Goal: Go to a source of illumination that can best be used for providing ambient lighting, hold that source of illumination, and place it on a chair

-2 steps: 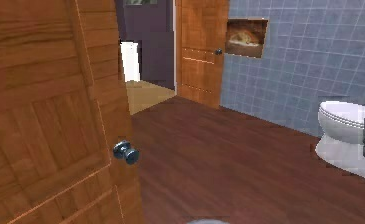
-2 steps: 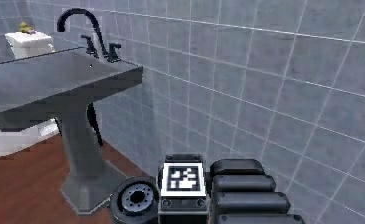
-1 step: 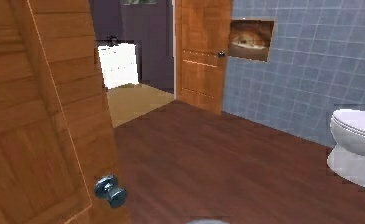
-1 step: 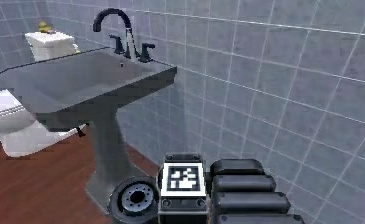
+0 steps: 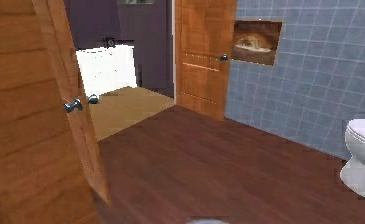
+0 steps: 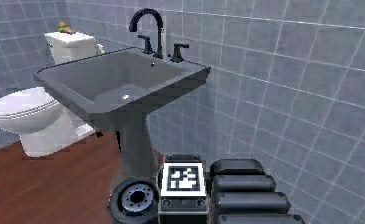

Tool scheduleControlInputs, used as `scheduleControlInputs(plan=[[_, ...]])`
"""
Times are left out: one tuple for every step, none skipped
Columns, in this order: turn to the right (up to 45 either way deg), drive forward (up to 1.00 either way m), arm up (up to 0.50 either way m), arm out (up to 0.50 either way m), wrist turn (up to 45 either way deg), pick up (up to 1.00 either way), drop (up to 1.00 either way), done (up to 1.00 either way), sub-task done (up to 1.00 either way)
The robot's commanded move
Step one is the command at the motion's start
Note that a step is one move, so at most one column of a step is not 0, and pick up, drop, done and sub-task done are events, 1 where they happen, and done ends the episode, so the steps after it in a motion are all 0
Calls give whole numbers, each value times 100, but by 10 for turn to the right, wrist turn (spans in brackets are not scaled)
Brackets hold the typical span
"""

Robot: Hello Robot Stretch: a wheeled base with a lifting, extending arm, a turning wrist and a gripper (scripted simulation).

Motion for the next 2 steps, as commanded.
scheduleControlInputs(plan=[[120,0,0,0,0,0,0,0,0],[0,65,0,0,0,0,0,0,0]])
